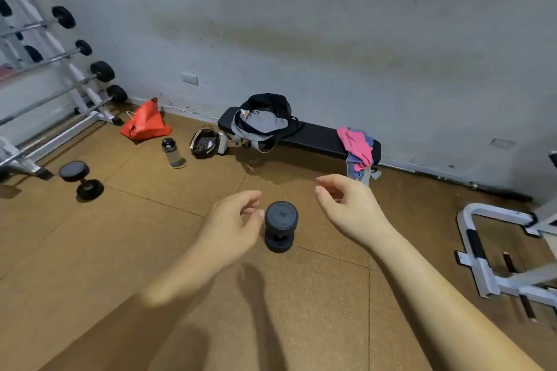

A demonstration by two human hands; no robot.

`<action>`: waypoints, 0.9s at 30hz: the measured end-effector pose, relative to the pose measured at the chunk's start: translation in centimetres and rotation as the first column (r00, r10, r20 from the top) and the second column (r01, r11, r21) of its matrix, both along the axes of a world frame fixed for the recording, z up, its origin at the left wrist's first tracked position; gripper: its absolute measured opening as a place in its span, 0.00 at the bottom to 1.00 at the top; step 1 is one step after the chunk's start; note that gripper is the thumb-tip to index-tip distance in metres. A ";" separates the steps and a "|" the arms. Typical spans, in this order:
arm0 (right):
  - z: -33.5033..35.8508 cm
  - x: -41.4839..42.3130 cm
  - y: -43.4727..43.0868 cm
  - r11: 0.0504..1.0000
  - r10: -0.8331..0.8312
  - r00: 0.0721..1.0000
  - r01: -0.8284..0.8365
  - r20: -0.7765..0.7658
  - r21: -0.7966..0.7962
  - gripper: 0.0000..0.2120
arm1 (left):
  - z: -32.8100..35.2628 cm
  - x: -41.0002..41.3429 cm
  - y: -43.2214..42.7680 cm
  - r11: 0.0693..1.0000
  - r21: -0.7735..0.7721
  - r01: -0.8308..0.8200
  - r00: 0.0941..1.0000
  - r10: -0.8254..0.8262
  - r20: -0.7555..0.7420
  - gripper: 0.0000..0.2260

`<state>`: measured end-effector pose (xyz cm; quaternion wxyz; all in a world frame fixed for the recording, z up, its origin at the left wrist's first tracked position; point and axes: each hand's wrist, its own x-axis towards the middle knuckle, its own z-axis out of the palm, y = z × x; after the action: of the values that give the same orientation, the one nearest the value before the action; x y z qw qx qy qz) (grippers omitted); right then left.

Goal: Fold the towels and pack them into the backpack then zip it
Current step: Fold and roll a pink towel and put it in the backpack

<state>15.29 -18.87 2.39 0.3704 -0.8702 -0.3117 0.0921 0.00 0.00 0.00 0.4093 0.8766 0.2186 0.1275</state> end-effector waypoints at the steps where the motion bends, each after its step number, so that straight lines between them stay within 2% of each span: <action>1: -0.1 1.7 0.8 1.000 -0.022 0.999 0.023 -0.023 0.011 0.15 | -0.3 2.4 1.0 0.999 -0.035 0.009 1.000 -0.009 0.008 0.21; 6: -2.1 12.7 3.7 0.994 -0.111 0.989 0.109 -0.099 -0.026 0.16 | -2.0 15.9 4.9 0.985 -0.144 0.092 0.992 -0.104 -0.077 0.20; 13: -6.0 30.9 10.1 0.997 -0.079 0.989 0.076 -0.128 -0.030 0.15 | -4.4 33.3 11.3 0.985 -0.059 0.162 0.981 -0.167 -0.099 0.14; 18: -6.0 41.5 16.6 0.998 -0.057 0.984 0.049 -0.168 -0.049 0.14 | -4.7 43.0 17.3 0.990 -0.060 0.124 0.981 -0.132 -0.142 0.11; 21: -6.5 47.5 21.0 0.998 -0.056 0.982 0.048 -0.183 -0.045 0.14 | -5.9 49.6 21.5 0.985 -0.083 0.150 0.972 -0.162 -0.171 0.16; 27: -10.0 59.1 28.6 0.984 -0.174 0.957 0.159 -0.233 -0.082 0.14 | -9.8 63.4 29.8 0.965 -0.110 0.239 0.936 -0.259 -0.238 0.16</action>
<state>74.42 9.70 -7.57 0.3842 -0.8871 -0.1872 0.1743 63.40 29.75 -9.83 0.4257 0.8893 0.1605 -0.0457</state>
